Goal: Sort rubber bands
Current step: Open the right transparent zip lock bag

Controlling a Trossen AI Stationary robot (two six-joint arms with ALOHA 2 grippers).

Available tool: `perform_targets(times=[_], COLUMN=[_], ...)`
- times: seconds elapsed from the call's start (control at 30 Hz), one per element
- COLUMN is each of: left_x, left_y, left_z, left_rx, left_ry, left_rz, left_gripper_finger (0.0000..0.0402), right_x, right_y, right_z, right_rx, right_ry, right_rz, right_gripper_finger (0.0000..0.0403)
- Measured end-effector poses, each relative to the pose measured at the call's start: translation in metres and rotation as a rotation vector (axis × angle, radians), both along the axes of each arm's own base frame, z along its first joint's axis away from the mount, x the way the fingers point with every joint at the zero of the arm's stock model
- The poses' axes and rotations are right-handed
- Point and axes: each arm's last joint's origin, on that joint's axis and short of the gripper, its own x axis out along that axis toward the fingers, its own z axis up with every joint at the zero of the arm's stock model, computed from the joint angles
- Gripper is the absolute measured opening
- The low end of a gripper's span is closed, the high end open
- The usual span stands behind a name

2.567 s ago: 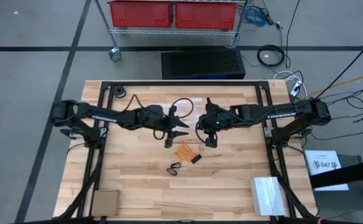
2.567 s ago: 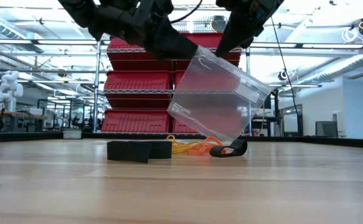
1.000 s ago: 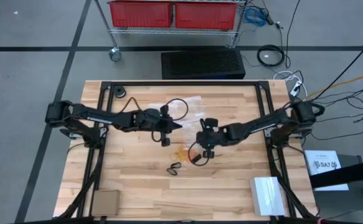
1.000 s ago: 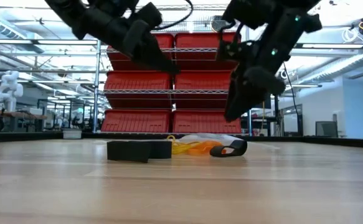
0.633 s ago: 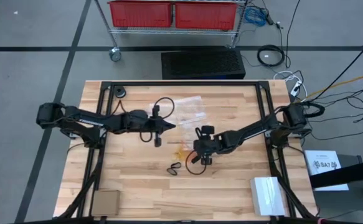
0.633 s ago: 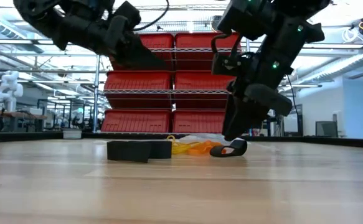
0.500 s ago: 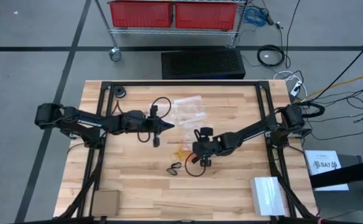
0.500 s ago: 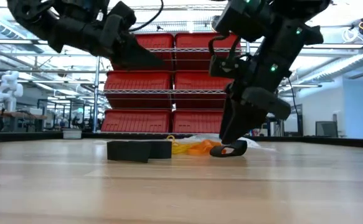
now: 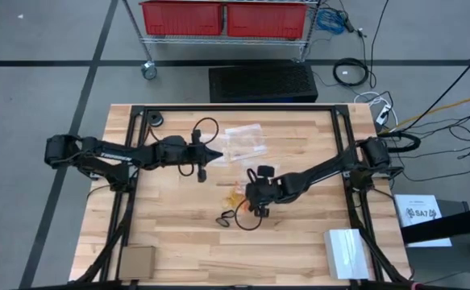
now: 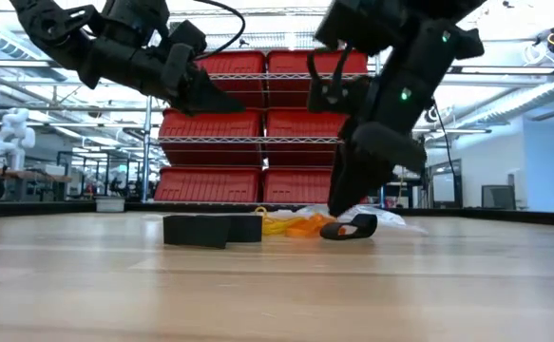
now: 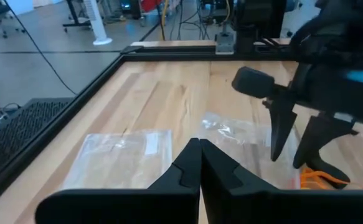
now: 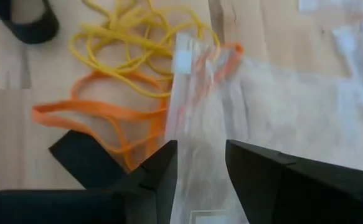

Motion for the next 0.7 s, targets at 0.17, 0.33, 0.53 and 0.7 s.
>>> perform_targets(times=[0.17,0.33,0.53,0.7], left_x=[0.0,0.0,0.0,-0.001], left_y=[0.002,0.002,0.002,0.002], left_z=[0.0,0.0,0.0,-0.001], left_rx=[0.019,0.023,0.024,0.02], left_ry=[0.004,0.002,0.002,0.012], left_rz=[-0.002,-0.002,-0.002,-0.002], left_gripper_finger=[0.0008,0.0009,0.001,0.001], right_x=[0.001,0.001,-0.004,-0.018], right_y=[0.003,0.006,0.013,0.017], right_z=[-0.014,-0.015,0.004,0.012], right_rx=[-0.026,-0.011,0.043,0.061], right_ry=[0.017,0.007,-0.05,0.006], right_rz=[-0.047,-0.076,-0.096,-0.159], right_gripper_finger=[0.013,0.013,0.013,0.013])
